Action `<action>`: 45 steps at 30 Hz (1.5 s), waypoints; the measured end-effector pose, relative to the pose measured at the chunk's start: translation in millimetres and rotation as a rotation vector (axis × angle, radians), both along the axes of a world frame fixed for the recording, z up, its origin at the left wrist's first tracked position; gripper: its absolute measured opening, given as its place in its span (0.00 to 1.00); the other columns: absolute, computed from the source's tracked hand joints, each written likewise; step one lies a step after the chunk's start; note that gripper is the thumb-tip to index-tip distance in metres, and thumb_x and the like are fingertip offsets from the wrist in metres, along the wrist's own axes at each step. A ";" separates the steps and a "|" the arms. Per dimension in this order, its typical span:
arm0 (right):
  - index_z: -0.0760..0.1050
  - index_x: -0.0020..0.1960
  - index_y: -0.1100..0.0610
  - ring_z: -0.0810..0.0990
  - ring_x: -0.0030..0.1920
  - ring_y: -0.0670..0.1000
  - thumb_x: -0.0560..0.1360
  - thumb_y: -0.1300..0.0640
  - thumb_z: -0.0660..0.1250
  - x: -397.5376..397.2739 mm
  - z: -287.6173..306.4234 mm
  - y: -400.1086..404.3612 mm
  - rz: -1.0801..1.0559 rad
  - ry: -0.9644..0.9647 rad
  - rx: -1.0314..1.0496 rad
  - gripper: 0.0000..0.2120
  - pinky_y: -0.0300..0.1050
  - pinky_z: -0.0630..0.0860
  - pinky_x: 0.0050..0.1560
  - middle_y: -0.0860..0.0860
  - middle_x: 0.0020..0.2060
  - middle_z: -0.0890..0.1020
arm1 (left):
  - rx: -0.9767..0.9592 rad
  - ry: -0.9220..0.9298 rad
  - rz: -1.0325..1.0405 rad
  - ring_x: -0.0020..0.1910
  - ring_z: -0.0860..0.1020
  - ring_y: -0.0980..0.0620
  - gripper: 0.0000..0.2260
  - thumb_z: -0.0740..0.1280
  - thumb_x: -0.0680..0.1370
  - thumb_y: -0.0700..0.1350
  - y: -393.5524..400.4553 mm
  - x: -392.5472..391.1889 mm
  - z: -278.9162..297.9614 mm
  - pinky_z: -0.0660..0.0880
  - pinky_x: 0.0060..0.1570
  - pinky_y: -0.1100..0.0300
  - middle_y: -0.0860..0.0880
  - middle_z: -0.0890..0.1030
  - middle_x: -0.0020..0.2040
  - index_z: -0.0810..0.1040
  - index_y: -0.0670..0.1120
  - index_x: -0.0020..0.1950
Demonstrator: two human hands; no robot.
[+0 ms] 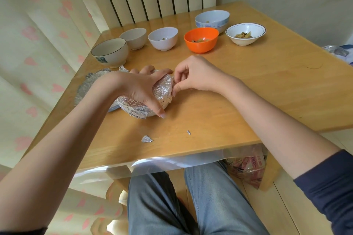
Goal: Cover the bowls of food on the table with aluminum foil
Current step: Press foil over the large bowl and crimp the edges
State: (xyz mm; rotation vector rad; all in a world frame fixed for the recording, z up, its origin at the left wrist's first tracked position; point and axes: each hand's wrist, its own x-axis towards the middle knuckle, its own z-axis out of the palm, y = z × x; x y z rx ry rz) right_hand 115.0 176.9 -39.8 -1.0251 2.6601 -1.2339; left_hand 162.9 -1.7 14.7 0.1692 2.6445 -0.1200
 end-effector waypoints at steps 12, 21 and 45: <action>0.80 0.38 0.51 0.73 0.28 0.39 0.65 0.48 0.77 11.6 -8.9 13.1 -0.069 0.046 0.190 0.10 0.42 0.72 0.36 0.43 0.28 0.78 | -0.038 0.055 0.063 0.74 0.56 0.37 0.55 0.76 0.61 0.68 6.1 5.6 -0.5 0.62 0.68 0.41 0.51 0.52 0.76 0.41 0.66 0.76; 0.75 0.45 0.47 0.75 0.32 0.41 0.61 0.33 0.71 54.7 -18.6 3.6 -0.139 -0.070 0.067 0.22 0.45 0.74 0.39 0.44 0.32 0.80 | -0.034 -0.045 0.013 0.76 0.34 0.41 0.66 0.74 0.50 0.70 -1.3 11.3 22.1 0.45 0.73 0.38 0.50 0.29 0.77 0.23 0.70 0.67; 0.76 0.26 0.57 0.67 0.21 0.44 0.55 0.42 0.80 17.0 11.0 -12.9 -0.059 -0.076 0.202 0.21 0.38 0.63 0.26 0.47 0.19 0.75 | 0.091 -0.046 -0.196 0.70 0.55 0.51 0.44 0.82 0.59 0.54 -9.6 2.2 7.3 0.63 0.68 0.44 0.61 0.54 0.68 0.56 0.75 0.62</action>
